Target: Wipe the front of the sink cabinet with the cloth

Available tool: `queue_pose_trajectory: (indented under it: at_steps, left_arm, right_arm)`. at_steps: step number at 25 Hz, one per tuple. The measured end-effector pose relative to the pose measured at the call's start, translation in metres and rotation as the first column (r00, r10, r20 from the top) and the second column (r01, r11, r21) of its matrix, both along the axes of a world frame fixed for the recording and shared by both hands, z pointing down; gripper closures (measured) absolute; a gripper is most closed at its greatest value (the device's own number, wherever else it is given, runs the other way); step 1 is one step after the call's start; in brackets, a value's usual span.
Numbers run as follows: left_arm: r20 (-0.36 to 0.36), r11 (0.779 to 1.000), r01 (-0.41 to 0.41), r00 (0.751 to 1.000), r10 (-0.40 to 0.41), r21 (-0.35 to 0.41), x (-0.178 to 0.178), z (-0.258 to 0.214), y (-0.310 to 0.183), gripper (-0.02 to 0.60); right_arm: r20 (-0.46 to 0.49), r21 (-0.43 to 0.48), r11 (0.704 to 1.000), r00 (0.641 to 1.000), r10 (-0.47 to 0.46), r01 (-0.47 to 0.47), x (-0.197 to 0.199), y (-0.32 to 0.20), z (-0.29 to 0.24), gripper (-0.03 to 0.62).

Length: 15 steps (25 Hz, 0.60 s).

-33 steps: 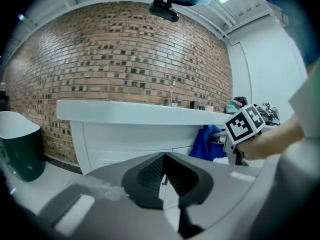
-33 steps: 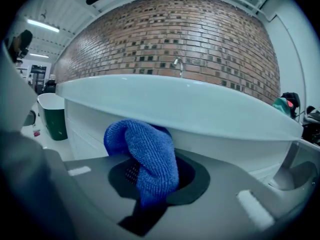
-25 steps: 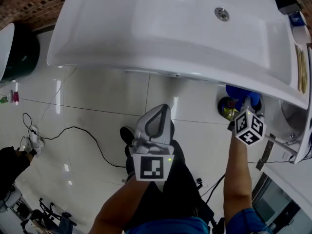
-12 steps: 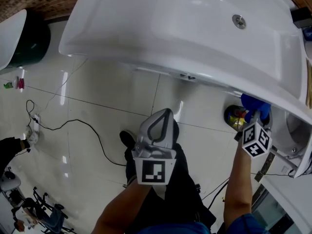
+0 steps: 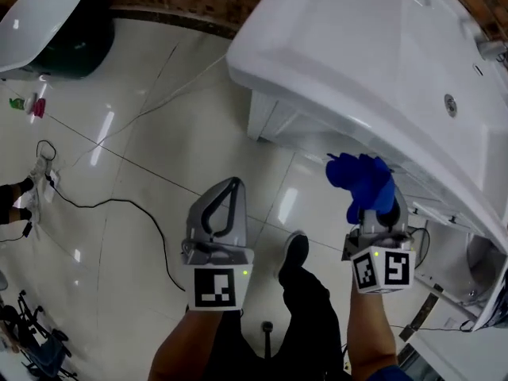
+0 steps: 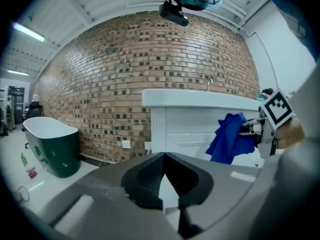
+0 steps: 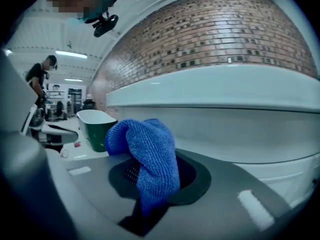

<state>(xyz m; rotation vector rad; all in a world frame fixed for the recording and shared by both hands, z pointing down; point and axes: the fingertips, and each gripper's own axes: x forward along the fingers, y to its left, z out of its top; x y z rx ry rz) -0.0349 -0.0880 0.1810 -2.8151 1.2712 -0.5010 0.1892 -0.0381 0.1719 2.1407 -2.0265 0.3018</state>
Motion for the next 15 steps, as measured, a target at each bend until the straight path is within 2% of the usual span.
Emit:
queue_pose_trajectory:
  at_steps: [4, 5, 7, 9, 12, 15]
  left_arm:
    - [0.027, 0.995, 0.063, 0.998, -0.065, 0.080, -0.051, 0.041, -0.031, 0.577]
    - [0.015, 0.993, 0.093, 0.995, -0.095, 0.078, -0.062, 0.053, -0.037, 0.577]
    - [-0.097, 0.977, 0.213, 0.972, -0.213, -0.005, -0.079, 0.081, -0.044, 0.577]
    - [-0.176, 0.956, 0.287, 0.940, -0.293, -0.063, -0.090, 0.103, -0.051, 0.577]
    - [-0.205, 0.945, 0.322, 0.922, -0.327, -0.058, -0.102, 0.124, -0.062, 0.577]
    - [-0.234, 0.941, 0.337, 0.912, -0.337, -0.044, -0.105, 0.140, -0.069, 0.577]
  right_arm:
    - [0.016, 0.106, 0.980, 0.985, -0.172, 0.169, -0.090, -0.068, 0.010, 0.526]
    - [0.010, 0.131, 0.971, 0.979, -0.201, 0.198, -0.106, -0.081, 0.014, 0.526]
    - [0.000, 0.176, 0.955, 0.970, -0.243, 0.239, -0.131, -0.103, 0.022, 0.526]
    - [0.014, 0.215, 0.943, 0.964, -0.264, 0.255, -0.146, -0.122, 0.030, 0.528]
    - [0.040, 0.257, 0.932, 0.961, -0.272, 0.254, -0.158, -0.138, 0.045, 0.533]
    - [0.012, 0.279, 0.927, 0.964, -0.264, 0.251, -0.158, -0.141, 0.055, 0.533]
